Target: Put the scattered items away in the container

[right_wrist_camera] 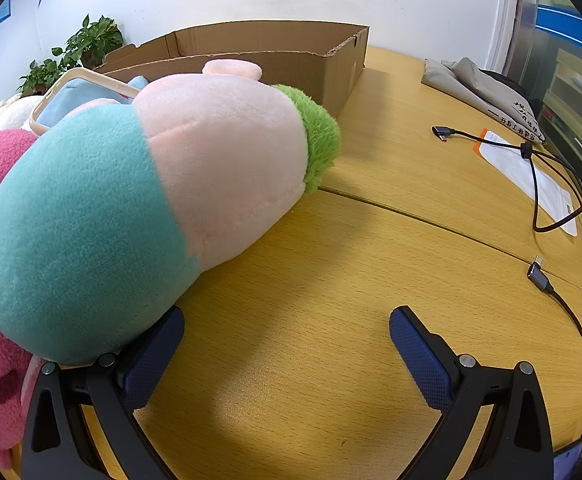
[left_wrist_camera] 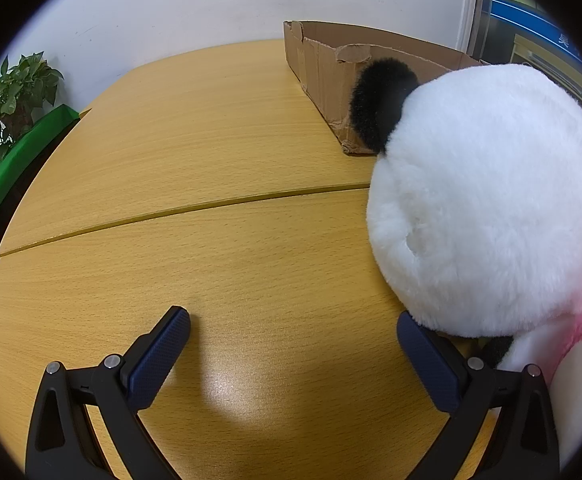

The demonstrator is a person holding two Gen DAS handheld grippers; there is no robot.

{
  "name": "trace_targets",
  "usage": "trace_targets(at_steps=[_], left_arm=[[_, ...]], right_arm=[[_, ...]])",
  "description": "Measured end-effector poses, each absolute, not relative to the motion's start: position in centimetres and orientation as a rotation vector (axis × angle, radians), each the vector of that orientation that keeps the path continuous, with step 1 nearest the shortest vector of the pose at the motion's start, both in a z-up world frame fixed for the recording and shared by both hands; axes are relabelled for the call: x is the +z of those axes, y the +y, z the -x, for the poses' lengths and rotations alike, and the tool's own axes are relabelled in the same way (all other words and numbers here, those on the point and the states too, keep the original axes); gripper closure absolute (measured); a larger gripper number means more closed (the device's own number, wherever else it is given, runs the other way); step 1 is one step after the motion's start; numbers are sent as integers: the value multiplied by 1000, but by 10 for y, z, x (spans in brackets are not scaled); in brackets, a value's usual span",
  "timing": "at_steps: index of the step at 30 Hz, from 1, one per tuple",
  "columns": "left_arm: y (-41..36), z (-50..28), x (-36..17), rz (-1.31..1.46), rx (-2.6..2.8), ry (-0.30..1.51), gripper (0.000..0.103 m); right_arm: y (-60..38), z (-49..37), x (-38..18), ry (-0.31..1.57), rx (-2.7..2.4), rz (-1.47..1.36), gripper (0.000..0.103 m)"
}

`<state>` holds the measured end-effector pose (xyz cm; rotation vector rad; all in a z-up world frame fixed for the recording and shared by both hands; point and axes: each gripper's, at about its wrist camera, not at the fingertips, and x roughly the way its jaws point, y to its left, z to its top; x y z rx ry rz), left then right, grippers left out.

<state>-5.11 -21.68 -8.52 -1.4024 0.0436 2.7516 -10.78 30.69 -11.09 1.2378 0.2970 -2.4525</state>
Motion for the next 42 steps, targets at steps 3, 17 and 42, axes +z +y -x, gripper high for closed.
trace_targets(at_steps=[3,17,42], left_arm=[[-217,52,-85,1403,2752,45,0],[-227,8,-69,1385,2840,58,0],[-158,-90,26,1061,2780,-221,1]], right_arm=[[307,108,-111,297,-2452,-1238,0],[307,108,-111,297,-2452,-1238,0],[307,108,-111,297,-2452,-1238,0]])
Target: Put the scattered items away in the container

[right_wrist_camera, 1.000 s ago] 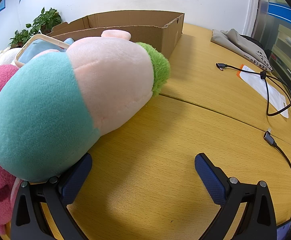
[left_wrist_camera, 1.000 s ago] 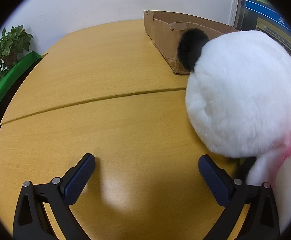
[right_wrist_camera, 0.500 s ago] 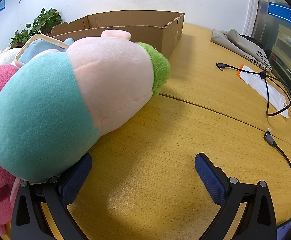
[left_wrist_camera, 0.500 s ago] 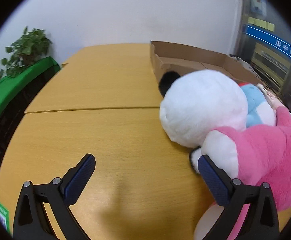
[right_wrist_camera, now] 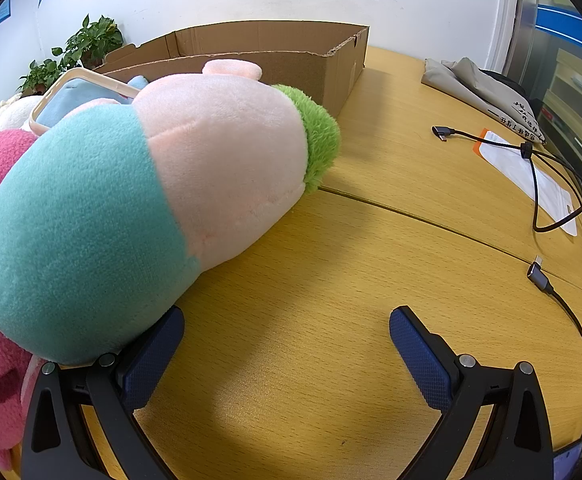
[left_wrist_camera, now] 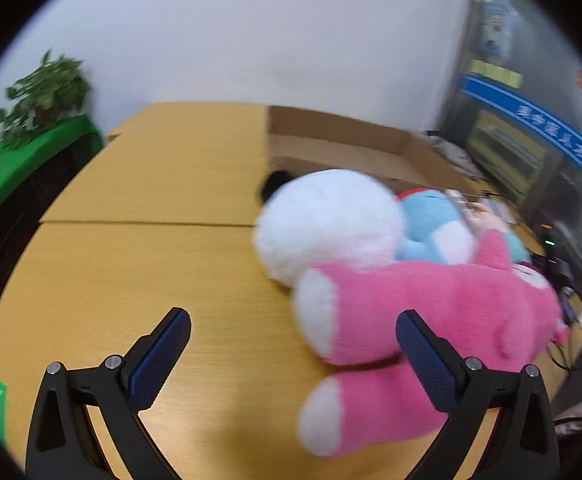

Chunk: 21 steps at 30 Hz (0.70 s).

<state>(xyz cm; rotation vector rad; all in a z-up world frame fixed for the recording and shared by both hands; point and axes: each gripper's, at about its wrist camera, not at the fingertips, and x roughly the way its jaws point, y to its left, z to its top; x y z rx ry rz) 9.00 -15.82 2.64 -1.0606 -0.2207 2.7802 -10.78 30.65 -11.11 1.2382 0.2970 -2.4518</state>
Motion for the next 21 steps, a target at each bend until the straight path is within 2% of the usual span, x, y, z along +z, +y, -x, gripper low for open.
trace_targets(at_steps=[7,15,21], left_arm=[[-82,-80,-2,1058,2453,-176,1],[-61,-65,-23,1075,2305,-265,1],[-72,-84,-12,1053,2370,-278,1]], right_arm=[[306,108,-111,297,-2452,-1238,0],[305,107,-112,287,-2462,-1247,0],[343,29,-92,224,-2608,-1330,1]])
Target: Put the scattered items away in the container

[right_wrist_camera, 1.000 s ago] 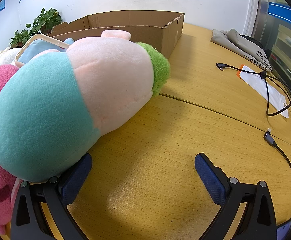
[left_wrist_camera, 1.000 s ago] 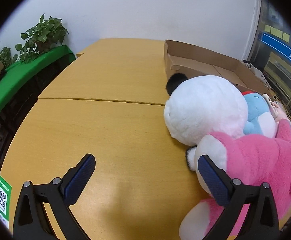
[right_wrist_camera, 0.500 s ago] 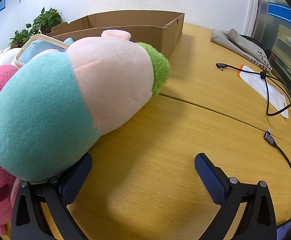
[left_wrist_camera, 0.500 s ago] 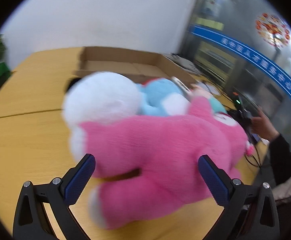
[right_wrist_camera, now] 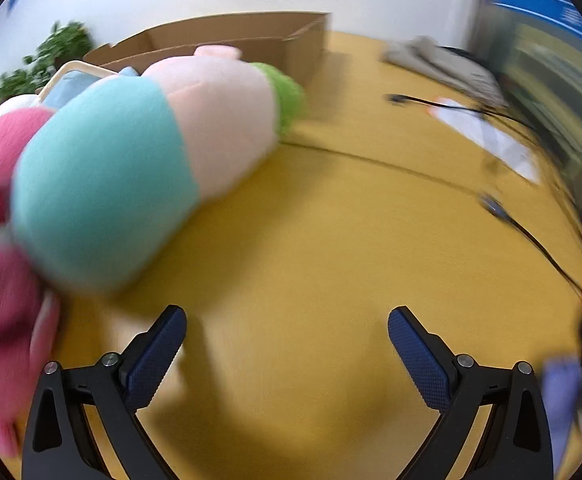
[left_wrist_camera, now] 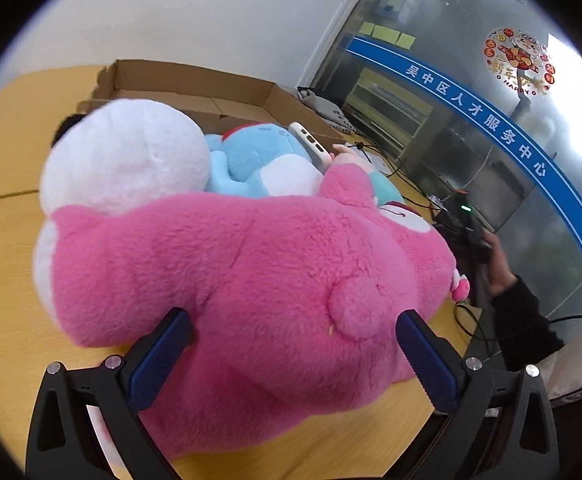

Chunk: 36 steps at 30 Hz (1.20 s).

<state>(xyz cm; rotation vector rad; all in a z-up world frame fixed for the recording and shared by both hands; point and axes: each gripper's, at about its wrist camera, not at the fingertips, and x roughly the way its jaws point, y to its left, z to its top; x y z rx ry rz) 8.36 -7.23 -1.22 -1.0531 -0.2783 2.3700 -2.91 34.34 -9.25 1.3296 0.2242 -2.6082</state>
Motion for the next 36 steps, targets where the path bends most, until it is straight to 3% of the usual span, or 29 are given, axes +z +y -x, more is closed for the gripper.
trace_targets(at_steps=[6,8,18,26,36], left_arm=[[-65,-115,14,994,2503,-145,1],[-56,-123,22,968,2518,-110,1],[-13,-161,35,871,2485,-77,1],[-18,-175,35,862,2534,-155,1],[-20,-184,34,850,2508,-176,1]], right_arm=[[350,-68,-27,-100,-2753,-1178,1],[331,-86,-15,-125,-2767,-1126,0],[230,-124,7,-5,-2785,-1039,0],[219,-147,12,106,-2826,-999,0],[209,-161,12,86,-2799,-986,0]])
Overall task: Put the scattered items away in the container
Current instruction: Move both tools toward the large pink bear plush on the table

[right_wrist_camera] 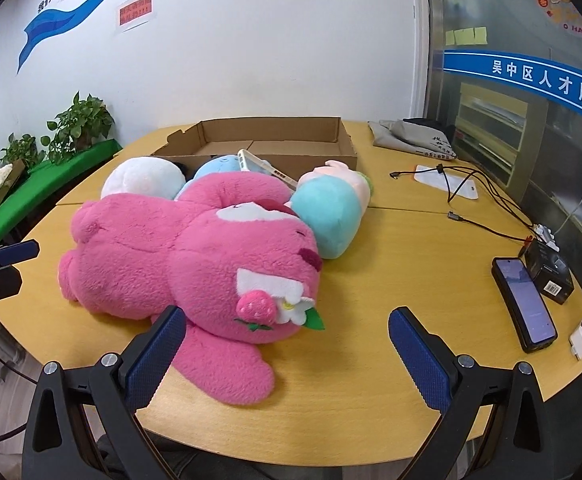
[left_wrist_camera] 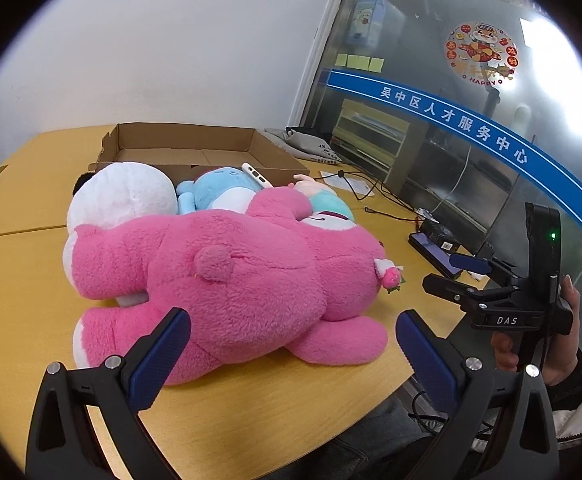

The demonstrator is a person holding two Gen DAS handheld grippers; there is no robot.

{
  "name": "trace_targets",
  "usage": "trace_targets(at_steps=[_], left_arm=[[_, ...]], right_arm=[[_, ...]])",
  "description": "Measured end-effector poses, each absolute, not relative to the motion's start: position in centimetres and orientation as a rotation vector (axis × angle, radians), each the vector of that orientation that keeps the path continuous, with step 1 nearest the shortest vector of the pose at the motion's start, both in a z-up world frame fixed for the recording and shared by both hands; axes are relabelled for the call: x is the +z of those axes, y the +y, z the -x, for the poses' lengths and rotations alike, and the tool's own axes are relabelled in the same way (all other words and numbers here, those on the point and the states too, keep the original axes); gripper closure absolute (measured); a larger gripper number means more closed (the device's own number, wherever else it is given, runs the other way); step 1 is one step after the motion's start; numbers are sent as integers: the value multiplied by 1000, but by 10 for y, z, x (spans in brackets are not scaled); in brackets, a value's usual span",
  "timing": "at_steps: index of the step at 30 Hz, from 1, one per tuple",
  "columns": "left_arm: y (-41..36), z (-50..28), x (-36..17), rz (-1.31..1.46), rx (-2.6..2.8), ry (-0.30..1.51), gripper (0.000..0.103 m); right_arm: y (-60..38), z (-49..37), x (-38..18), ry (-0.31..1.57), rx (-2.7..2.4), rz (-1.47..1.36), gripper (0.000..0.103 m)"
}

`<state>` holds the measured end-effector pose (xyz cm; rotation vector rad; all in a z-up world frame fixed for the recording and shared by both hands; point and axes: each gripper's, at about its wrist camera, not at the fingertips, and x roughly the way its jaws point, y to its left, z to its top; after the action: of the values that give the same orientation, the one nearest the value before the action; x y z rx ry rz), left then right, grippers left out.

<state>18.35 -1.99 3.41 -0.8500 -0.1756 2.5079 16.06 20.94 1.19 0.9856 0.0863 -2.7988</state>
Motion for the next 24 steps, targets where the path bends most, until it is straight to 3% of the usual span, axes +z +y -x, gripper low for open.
trace_targets(at_steps=[24], left_arm=[[-18,-172,26,881,2490,-187,1]], right_arm=[[202,-158,6,77,-2767,-995,0]])
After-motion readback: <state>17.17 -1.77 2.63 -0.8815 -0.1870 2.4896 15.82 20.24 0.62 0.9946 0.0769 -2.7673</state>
